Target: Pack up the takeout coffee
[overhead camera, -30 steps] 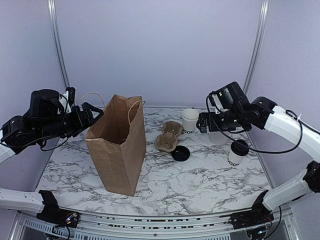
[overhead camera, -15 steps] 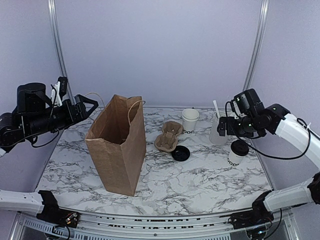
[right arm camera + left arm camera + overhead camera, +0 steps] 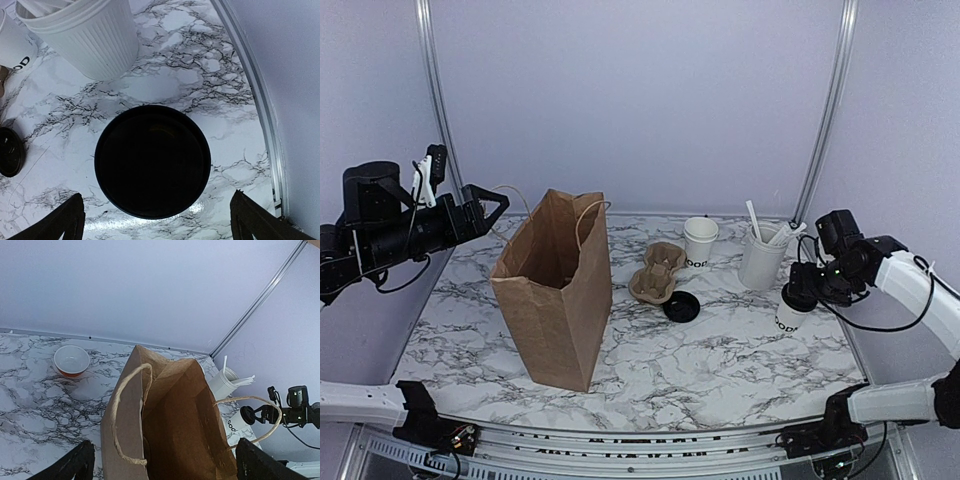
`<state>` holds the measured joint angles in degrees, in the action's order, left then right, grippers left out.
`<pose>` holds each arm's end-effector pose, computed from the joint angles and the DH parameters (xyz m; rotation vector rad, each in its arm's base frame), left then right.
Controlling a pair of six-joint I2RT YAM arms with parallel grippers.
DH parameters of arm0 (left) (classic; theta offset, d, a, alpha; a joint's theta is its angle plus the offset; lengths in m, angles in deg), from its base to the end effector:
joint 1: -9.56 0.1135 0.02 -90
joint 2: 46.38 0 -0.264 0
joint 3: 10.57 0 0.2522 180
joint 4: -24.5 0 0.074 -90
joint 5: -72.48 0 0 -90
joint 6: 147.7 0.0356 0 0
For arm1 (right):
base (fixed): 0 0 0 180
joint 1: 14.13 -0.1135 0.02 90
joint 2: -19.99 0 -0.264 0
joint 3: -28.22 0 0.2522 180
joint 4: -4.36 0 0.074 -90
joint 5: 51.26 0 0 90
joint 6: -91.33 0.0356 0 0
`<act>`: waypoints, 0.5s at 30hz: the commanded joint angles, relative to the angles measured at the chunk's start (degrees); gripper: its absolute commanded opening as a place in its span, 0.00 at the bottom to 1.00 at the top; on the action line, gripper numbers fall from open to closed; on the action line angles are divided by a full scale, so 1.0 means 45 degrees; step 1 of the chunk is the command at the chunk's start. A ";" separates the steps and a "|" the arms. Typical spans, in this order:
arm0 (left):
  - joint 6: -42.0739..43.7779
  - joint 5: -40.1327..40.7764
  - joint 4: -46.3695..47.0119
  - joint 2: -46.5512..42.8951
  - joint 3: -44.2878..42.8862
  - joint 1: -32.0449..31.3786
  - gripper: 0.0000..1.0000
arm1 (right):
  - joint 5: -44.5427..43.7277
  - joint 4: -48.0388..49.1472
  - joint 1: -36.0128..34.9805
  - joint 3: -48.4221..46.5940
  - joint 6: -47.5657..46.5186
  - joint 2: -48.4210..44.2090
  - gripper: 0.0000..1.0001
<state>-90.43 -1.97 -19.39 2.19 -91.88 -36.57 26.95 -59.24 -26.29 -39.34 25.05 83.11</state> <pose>0.1203 -0.1114 0.4269 0.0094 1.8211 -0.7542 0.2048 0.0367 0.2750 0.3314 2.5479 -0.0341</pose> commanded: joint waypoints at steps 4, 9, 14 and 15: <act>0.0379 -0.0147 0.0259 -0.0043 -0.0335 0.0056 0.99 | 0.0277 0.0924 0.0300 0.0247 -0.0317 0.0320 0.97; 0.0372 -0.0280 0.0267 -0.0053 -0.0303 0.0051 0.99 | 0.0180 0.1134 0.0303 0.0248 -0.0425 0.0614 0.95; 0.0396 -0.0163 0.0255 -0.0162 -0.0174 0.0054 0.99 | -0.0155 0.1171 0.0321 0.0073 -0.0540 0.0873 0.91; 0.0418 -0.0141 0.0268 -0.0152 -0.0156 0.0055 0.99 | -0.0168 0.1206 0.0320 0.0068 -0.0584 0.0936 0.90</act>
<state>-89.56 -2.49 -19.32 2.17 -91.88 -36.57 27.52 -55.46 -25.35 -38.05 23.50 86.58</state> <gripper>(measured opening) 0.992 0.911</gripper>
